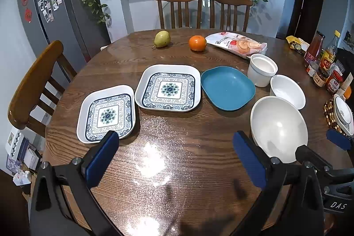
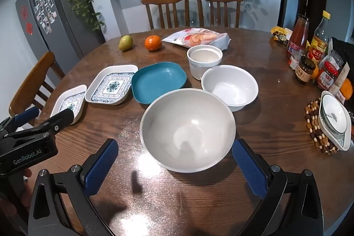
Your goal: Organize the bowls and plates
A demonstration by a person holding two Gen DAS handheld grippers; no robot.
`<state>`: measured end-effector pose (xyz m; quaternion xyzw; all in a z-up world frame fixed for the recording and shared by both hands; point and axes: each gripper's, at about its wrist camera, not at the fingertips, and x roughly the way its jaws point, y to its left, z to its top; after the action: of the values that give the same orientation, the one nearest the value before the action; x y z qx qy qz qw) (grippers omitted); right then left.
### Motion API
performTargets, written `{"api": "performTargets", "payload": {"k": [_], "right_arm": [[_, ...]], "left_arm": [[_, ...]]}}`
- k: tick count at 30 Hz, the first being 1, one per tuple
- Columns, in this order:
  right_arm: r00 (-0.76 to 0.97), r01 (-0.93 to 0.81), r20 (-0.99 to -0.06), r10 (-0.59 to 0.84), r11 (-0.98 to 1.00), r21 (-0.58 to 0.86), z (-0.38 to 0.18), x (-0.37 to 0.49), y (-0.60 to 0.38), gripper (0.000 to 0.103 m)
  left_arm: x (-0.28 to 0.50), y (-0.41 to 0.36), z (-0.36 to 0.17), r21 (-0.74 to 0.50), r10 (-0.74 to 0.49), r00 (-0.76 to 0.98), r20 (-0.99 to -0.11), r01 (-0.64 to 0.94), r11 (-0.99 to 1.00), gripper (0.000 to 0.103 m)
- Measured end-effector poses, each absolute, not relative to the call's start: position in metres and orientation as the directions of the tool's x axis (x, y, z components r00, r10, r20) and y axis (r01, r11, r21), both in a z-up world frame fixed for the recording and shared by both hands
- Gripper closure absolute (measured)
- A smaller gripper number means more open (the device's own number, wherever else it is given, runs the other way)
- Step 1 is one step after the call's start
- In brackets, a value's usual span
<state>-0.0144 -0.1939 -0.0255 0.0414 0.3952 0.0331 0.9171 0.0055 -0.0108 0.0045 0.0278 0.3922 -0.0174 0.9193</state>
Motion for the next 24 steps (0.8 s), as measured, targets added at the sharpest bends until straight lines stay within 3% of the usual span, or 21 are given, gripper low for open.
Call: {"api": "performTargets", "payload": {"k": [24], "right_arm": [[0.682,-0.039,-0.724,0.099,0.994,0.1,-0.0264,-0.0098,-0.1872,0.0]], "left_arm": [[0.0138,-0.0099,0.0016,0.026,-0.032,0.685,-0.728,0.074,0.997,0.001]]}}
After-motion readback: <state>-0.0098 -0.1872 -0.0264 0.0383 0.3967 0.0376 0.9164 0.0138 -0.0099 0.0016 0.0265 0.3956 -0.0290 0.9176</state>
